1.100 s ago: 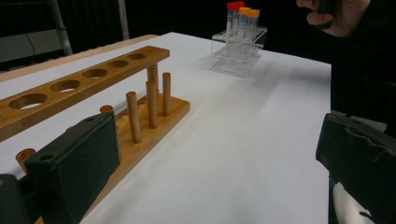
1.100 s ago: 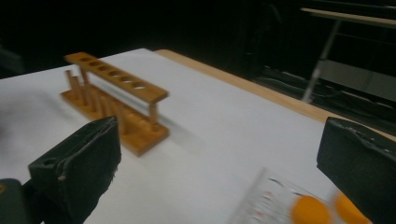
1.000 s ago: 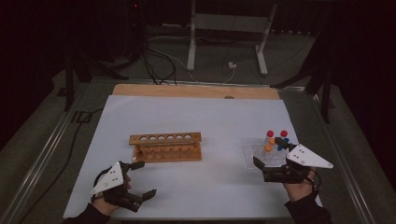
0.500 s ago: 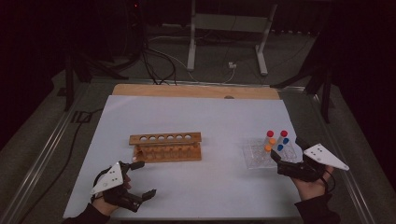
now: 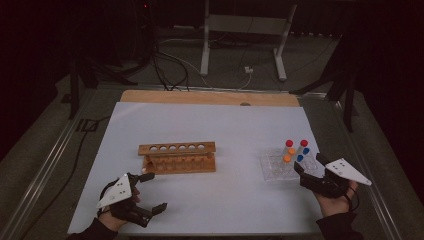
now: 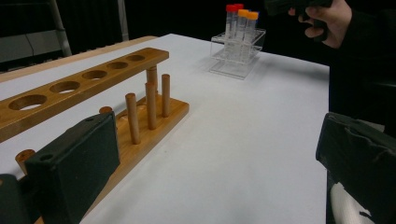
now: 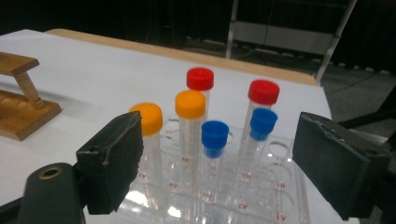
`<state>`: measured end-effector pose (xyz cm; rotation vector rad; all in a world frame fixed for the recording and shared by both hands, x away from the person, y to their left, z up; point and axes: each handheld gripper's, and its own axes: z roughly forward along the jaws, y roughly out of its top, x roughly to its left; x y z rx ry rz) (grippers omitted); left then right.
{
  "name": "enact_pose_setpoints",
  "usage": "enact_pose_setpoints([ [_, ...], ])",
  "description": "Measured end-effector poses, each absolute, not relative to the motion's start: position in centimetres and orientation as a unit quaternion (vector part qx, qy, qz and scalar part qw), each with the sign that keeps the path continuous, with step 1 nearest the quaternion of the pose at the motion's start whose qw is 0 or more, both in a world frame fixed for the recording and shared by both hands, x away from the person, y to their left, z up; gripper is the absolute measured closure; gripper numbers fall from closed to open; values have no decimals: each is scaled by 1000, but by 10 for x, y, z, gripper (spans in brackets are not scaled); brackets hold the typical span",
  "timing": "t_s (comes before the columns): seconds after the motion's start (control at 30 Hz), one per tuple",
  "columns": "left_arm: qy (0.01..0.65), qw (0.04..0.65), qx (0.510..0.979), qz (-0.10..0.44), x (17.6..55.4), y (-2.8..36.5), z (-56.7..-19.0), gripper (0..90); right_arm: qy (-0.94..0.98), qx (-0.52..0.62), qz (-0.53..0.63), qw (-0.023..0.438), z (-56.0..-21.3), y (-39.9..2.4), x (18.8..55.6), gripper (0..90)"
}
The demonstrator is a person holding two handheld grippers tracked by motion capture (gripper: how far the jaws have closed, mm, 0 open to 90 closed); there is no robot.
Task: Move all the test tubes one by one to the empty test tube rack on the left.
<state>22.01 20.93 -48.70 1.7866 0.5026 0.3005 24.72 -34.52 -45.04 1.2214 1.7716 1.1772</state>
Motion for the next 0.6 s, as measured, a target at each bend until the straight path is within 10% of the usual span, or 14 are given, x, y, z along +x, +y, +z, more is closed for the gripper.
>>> enact_pose_setpoints([
  [0.6,215,591,767,128,220,210,-487,5,706,505,397,299,-469,-340,258,578],
])
